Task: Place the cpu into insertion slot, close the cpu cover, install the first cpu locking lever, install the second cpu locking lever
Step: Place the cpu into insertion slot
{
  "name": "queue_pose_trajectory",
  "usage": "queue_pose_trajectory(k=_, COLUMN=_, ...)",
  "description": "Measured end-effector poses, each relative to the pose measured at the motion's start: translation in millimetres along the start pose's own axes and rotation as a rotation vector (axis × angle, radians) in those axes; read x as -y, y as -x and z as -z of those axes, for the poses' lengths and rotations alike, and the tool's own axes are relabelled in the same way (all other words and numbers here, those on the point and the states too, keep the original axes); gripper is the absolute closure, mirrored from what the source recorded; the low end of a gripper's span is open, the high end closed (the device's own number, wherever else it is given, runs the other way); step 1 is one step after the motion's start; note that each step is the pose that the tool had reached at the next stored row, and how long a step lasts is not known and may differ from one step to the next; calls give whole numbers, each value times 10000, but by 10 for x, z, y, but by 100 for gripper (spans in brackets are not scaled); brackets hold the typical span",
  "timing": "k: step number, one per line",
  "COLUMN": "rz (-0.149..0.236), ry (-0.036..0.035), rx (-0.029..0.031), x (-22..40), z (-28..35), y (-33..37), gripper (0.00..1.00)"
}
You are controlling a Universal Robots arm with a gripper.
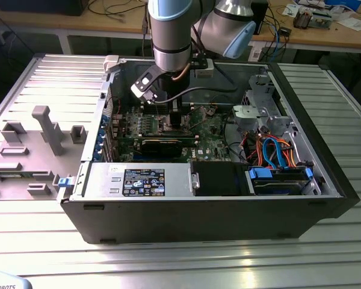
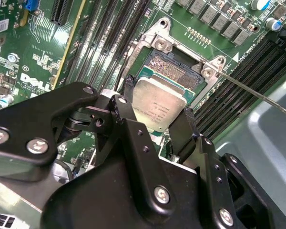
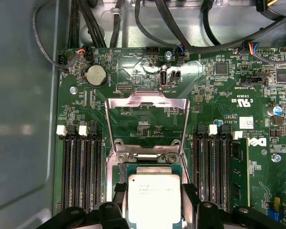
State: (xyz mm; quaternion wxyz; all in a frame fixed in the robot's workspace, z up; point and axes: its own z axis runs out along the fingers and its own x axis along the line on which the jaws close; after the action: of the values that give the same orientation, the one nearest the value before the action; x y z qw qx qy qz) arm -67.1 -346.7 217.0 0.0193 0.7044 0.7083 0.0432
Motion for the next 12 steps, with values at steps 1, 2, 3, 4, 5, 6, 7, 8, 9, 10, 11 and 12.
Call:
queue_pose_trajectory(k=1, rz=0, ry=1, rx=-3, x=0, z=-1, y=0, gripper=46)
queue_pose_trajectory(k=2, rz=0, ry=1, rx=-3, x=0, z=-1, y=0, gripper=46)
queue_pose_trajectory(k=3, rz=0, ry=1, rx=-3, x=0, z=-2, y=0, gripper=46)
queue_pose_trajectory(k=4, rz=0, ry=1, rx=-2, x=0, z=-2, y=0, gripper=46)
queue_pose_trajectory(k=5, rz=0, ry=2, rx=-3, x=0, z=-2, y=0, gripper=46)
queue_pose_trajectory(k=6, rz=0, ry=2, rx=-3, x=0, z=-2, y=0, gripper=46)
queue_pose_trajectory(k=7, rz=0, ry=1, rx=-3, x=0, z=-2, y=0, gripper=46)
queue_pose_trajectory(k=8, rz=0, ry=1, rx=-3, x=0, z=-2, y=0, gripper=46)
queue_pose_trajectory(k=9, rz=0, ry=1, rx=-3, x=0, z=-3, y=0, gripper=46)
queue_pose_trajectory(k=10, rz=-1, ry=2, rx=-3, x=0, z=-3, y=0, gripper=46)
queue_pose_trajectory(k=11, rz=0, ry=2, rx=-3, x=0, z=-3, y=0, gripper=46)
queue_pose_trajectory(k=12, rz=0, ry=2, rx=-3, x=0, z=-3, y=0, gripper=46)
